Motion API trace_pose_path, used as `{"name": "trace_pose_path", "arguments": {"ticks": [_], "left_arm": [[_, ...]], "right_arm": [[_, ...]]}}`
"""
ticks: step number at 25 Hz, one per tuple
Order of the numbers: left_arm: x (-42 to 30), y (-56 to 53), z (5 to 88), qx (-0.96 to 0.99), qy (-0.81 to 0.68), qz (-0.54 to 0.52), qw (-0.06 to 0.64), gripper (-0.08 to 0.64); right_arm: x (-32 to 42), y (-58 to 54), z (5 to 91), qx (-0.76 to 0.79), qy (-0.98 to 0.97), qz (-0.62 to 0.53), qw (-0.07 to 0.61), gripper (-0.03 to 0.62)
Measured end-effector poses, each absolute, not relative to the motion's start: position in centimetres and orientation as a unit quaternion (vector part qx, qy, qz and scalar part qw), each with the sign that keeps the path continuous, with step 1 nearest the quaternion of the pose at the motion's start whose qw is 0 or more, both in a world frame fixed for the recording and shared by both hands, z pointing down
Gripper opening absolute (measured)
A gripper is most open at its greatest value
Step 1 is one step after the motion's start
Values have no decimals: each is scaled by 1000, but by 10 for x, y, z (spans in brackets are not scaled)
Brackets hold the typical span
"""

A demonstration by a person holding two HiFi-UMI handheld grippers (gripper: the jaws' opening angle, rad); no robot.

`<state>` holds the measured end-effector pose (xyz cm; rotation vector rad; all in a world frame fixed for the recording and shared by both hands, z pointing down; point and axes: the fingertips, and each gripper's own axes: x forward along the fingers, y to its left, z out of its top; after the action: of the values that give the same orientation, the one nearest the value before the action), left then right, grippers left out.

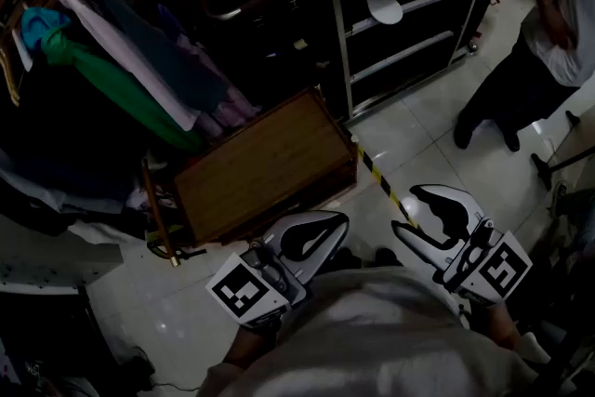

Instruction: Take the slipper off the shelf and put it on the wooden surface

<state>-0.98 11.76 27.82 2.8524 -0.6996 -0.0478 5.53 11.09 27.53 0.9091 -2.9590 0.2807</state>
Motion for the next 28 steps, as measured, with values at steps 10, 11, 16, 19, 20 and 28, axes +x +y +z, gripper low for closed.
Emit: {"name": "trace_pose_path", "arguments": {"ticks": [10,11,16,19,20,28], "left_arm": [[-59,84,311,968,-219,-18,119,-8],[-61,79,316,967,-220,-18,123,-8],[-61,49,325,965,-221,-23,142,-8],[-51,28,331,964,-219,-23,147,-8],[-46,19,333,964,-219,-22,147,-8],[13,-91,322,963,-230,-7,139,-8]], "right_arm": [[8,90,306,313,-942,123,8,195],[8,88,308,318,-939,128,9,195],[40,56,316,354,-926,127,25,179],[68,24,320,379,-917,125,12,167],[75,12,321,382,-915,127,8,158],[130,-110,331,371,-916,154,-5,151]]}}
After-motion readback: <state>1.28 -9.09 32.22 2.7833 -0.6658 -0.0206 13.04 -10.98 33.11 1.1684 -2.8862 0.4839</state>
